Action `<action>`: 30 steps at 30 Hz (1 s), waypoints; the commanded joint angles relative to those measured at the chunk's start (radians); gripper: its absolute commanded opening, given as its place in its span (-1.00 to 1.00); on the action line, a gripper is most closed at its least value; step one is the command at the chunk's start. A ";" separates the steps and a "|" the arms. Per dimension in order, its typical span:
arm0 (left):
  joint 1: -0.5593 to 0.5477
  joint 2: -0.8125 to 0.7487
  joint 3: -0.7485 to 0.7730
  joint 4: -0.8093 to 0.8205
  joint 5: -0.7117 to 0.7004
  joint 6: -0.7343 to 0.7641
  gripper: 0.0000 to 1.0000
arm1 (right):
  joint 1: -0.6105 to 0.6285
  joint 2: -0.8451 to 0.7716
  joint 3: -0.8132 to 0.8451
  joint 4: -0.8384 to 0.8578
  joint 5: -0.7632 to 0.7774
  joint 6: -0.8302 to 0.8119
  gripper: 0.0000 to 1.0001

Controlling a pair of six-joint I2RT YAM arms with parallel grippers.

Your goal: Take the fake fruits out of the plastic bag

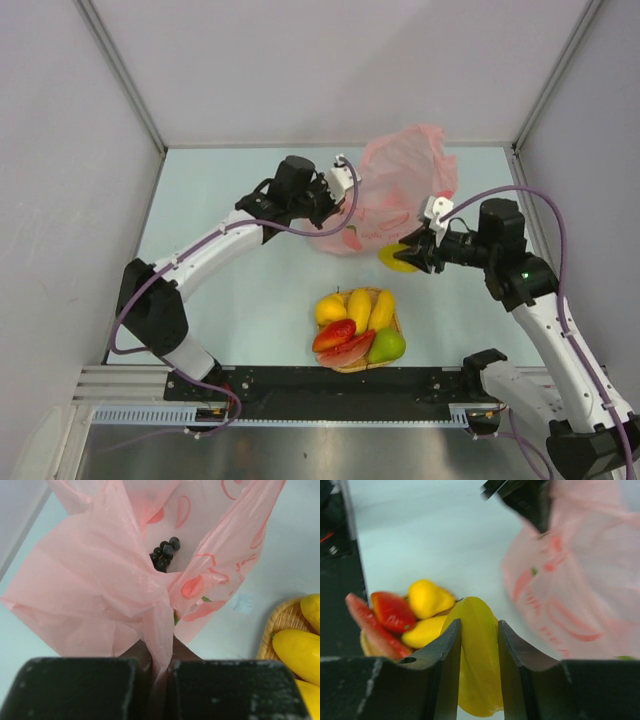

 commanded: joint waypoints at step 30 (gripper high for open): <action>0.006 -0.237 -0.140 0.001 0.140 -0.052 -0.99 | 0.361 0.181 -0.310 0.245 0.182 0.307 -1.00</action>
